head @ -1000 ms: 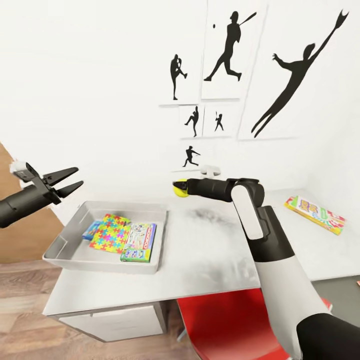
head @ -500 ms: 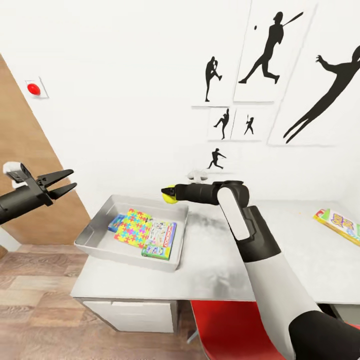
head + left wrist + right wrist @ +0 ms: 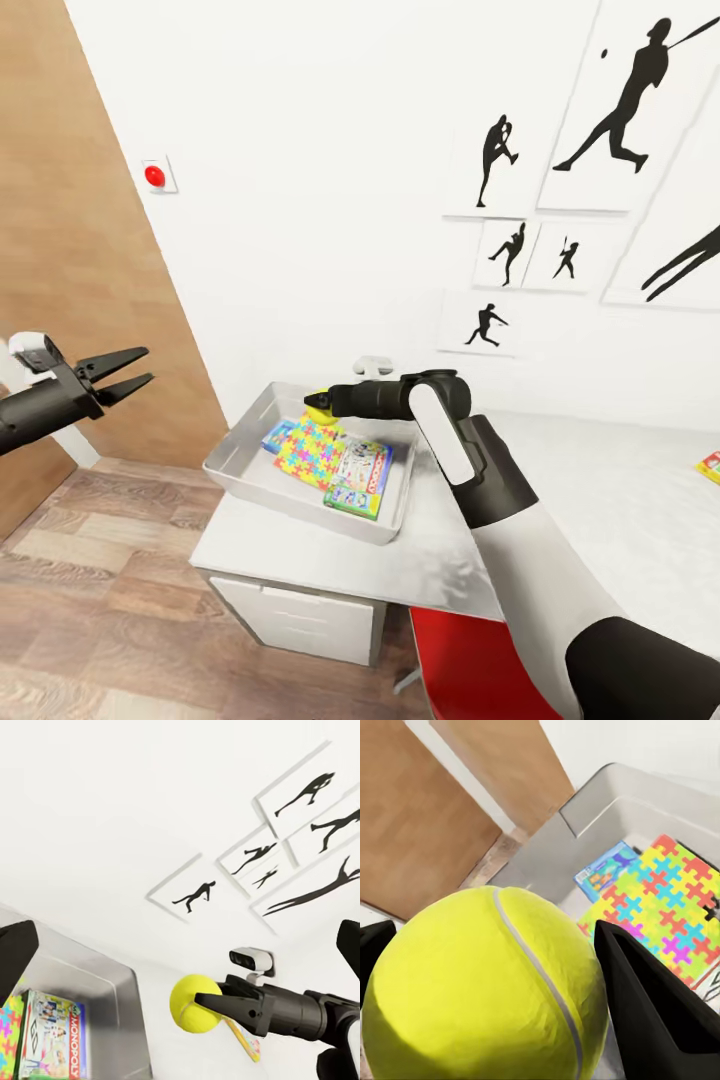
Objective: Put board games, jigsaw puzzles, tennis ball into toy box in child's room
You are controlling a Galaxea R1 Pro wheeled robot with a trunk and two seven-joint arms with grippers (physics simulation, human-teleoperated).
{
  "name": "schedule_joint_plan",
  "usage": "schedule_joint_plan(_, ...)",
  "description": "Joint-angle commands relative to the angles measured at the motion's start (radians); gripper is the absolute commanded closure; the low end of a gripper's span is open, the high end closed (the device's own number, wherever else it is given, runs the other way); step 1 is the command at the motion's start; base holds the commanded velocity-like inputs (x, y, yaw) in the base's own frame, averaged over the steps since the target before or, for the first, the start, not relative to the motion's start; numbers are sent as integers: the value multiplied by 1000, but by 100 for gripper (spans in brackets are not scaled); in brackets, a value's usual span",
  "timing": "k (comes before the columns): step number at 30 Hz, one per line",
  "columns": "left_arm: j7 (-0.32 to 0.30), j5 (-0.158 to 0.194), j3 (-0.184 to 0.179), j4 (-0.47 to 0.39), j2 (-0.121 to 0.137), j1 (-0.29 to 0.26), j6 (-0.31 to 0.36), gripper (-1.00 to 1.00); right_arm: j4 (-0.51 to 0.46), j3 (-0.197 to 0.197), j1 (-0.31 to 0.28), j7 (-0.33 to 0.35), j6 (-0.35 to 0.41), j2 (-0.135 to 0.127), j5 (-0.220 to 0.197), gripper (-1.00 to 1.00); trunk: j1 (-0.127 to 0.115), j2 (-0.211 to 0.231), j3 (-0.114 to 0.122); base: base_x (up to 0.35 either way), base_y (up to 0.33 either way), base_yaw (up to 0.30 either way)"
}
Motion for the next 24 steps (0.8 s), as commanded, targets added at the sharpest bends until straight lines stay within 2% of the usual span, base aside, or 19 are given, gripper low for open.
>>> schedule_joint_plan(1, -10, -11, 0, 1, 0, -1, 4, -100, 8, 1, -2, 1, 0, 0, 1, 100, 0, -2, -2, 0, 0, 286)
schedule_joint_plan(12, -11, -7, -4, 2, -1, 11, 3, -100, 89, 17, -21, 1, -32, 0, -1, 100, 0, -2, -1, 0, 0, 261)
schedule_joint_plan(24, -12, -5, -1, 1, -5, 31, 2, -100, 134, 20, -29, 1, -49, 0, -6, 100, 0, -2, -1, 0, 0, 66)
